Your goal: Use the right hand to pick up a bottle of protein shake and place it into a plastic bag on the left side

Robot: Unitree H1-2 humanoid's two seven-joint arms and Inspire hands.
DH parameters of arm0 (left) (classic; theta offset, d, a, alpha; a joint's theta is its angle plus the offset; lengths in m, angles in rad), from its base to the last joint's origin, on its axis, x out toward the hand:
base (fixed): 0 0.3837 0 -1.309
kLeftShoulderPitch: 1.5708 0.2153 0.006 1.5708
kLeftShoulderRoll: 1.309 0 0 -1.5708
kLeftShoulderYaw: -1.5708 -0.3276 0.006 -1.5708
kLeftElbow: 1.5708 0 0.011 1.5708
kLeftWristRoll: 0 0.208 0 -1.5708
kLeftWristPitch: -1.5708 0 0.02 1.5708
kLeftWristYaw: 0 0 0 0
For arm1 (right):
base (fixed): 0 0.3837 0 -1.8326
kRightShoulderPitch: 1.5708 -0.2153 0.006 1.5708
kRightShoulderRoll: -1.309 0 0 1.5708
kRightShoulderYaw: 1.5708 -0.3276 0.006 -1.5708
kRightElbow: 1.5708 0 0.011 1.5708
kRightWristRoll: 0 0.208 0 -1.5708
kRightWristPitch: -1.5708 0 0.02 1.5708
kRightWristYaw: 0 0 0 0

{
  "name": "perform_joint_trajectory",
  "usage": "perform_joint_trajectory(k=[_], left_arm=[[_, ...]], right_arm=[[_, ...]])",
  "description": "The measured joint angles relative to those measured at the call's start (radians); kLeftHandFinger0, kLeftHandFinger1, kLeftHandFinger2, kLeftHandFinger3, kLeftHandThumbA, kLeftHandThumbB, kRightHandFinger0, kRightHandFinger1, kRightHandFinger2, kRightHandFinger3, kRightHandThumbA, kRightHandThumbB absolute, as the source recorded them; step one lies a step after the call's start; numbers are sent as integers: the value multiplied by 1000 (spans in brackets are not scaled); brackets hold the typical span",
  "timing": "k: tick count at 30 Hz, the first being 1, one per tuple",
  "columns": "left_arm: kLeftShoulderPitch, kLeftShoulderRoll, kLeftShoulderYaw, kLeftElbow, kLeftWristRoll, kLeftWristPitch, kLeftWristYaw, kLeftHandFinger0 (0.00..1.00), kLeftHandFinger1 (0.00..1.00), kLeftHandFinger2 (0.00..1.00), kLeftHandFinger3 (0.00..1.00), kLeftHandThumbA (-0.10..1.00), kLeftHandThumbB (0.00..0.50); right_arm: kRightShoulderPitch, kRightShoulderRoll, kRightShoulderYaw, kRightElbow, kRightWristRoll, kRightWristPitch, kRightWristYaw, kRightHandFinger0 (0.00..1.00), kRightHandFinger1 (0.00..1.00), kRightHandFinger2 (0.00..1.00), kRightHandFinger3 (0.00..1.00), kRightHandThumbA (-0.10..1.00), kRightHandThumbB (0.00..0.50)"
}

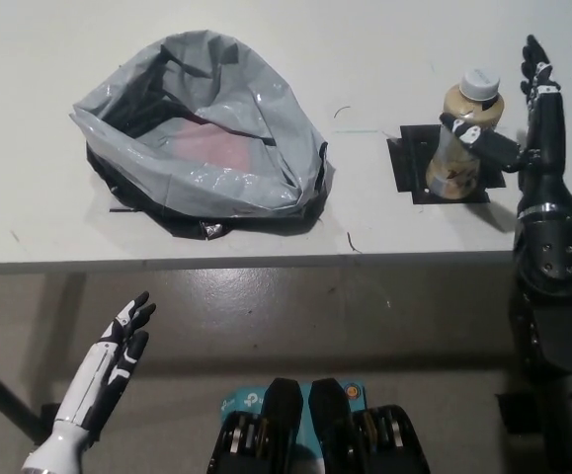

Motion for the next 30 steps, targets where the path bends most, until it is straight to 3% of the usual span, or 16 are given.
perform_joint_trajectory(k=[3,9,10,13,15,17,18,19,20,21,22,23,25,28,30], left_arm=[[-4,0,0,0,2,0,0,1000,1000,1000,1000,993,187],[-7,0,0,-2,2,0,0,1000,1000,1000,1000,1000,193],[-8,0,0,-2,2,0,0,1000,1000,1000,1000,1000,196],[-8,0,0,-2,2,0,0,1000,1000,1000,1000,993,185],[-9,0,0,-2,2,0,-1,1000,1000,1000,1000,991,183],[-10,0,0,-3,2,0,-1,1000,1000,1000,1000,989,184],[-11,0,0,-4,2,0,-3,1000,1000,1000,1000,989,184],[-11,0,0,-4,2,0,-4,1000,1000,1000,1000,988,185],[-11,0,0,-4,1,0,-5,1000,1000,1000,1000,987,185],[-12,0,0,-4,1,0,-6,1000,1000,1000,1000,992,194],[-12,0,0,-4,1,0,-6,1000,1000,1000,1000,997,201],[-12,0,0,-4,1,0,-7,1000,1000,1000,1000,995,200],[-15,0,1,-4,0,0,-7,1000,1000,1000,1000,1000,207],[-26,0,1,-4,-2,0,-11,1000,1000,1000,1000,995,210],[-32,0,1,-4,-2,0,-14,1000,1000,1000,1000,974,205]], right_arm=[[-2,0,2,20,15,-1,3,1000,1000,1000,1000,979,500],[-10,1,31,110,31,-47,11,1000,1000,1000,1000,981,500],[-10,1,32,129,34,-54,12,1000,1000,1000,1000,969,472],[-14,4,30,161,57,-62,17,1000,1000,1000,1000,957,482],[-21,5,29,170,70,-64,23,1000,1000,1000,1000,922,499],[-35,6,26,174,84,-64,28,1000,1000,1000,1000,794,500],[-48,9,20,178,96,-64,29,812,742,847,1000,695,476],[-53,10,18,179,100,-64,28,543,505,670,856,650,473],[-72,14,9,192,109,-62,26,539,484,661,836,651,474],[-92,16,0,206,120,-59,24,108,97,189,253,484,369],[-103,17,0,211,122,-56,22,4,25,130,34,321,297],[-111,15,10,214,117,-45,20,0,70,246,80,307,286],[-123,13,33,208,108,-17,19,0,113,347,192,340,267],[-132,15,52,170,103,31,23,0,119,358,253,354,260],[-132,16,53,146,105,52,27,0,173,405,285,256,251]])
